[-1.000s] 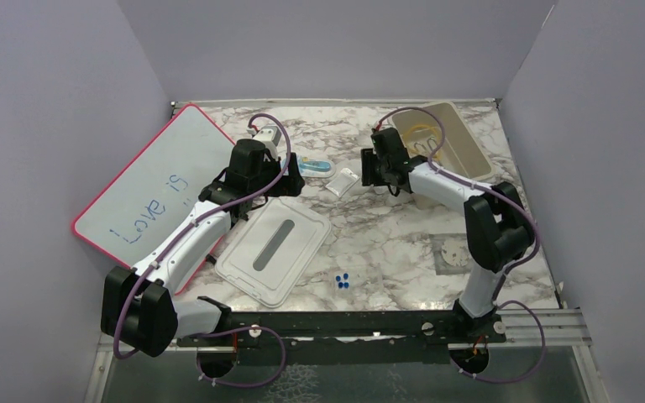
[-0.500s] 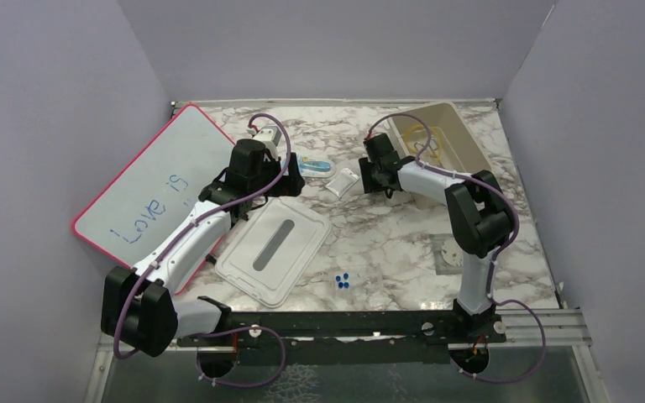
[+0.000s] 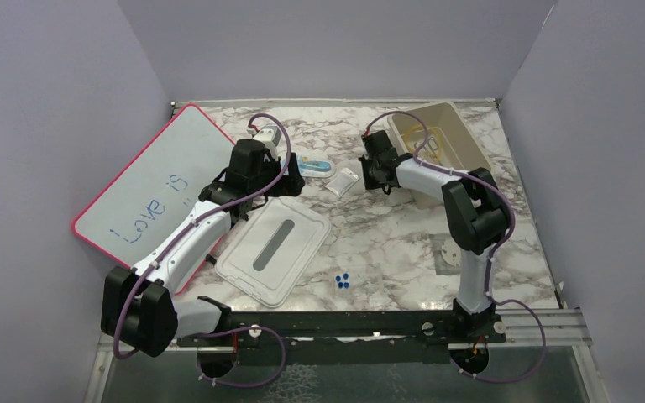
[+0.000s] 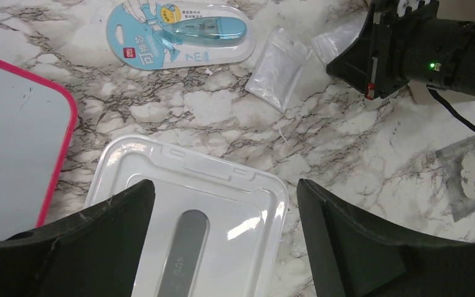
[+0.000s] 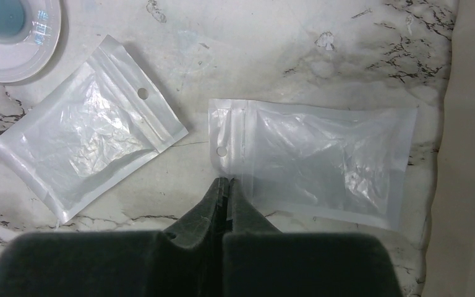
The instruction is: Organize the chemistry lab equipment
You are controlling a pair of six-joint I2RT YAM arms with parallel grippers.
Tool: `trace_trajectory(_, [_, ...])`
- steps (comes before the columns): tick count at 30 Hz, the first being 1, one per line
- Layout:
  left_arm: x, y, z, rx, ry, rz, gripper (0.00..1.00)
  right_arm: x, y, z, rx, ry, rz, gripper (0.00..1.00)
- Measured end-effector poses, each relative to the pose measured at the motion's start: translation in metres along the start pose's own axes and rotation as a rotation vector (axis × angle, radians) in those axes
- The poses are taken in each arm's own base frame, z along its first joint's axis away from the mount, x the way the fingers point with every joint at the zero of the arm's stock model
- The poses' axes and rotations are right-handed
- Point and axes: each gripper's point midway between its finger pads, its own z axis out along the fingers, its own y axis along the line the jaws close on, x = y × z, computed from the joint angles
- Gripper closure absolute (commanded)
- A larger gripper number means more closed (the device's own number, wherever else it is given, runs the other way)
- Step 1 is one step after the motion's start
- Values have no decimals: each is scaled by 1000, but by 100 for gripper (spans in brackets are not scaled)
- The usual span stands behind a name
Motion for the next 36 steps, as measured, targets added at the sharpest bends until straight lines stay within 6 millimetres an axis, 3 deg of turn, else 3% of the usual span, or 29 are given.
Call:
trace_trajectory(7, [0,0,0,0,0,0,12,0,2,-7,-14,-9,11,99])
trace_trajectory(18, [0,-4,1,21,-1,-17,10,-39,23,-83,-188,-182,90,99])
trace_trajectory(25, [3,-32,17,151,32,-185,9,-15,45,-101,-347,-165,106,99])
trace_trajectory(26, [5,-36,22,175,41,-222,9,-10,46,-101,-356,-157,107,95])
trace_trajectory(29, [11,-44,32,206,72,-298,9,-2,44,-97,-345,-142,110,65])
trace_trajectory(32, [16,-46,41,211,93,-338,9,-6,32,-90,-274,-155,119,47])
trace_trajectory(36, [16,-48,48,217,91,-359,10,-16,14,-65,-134,-156,149,43])
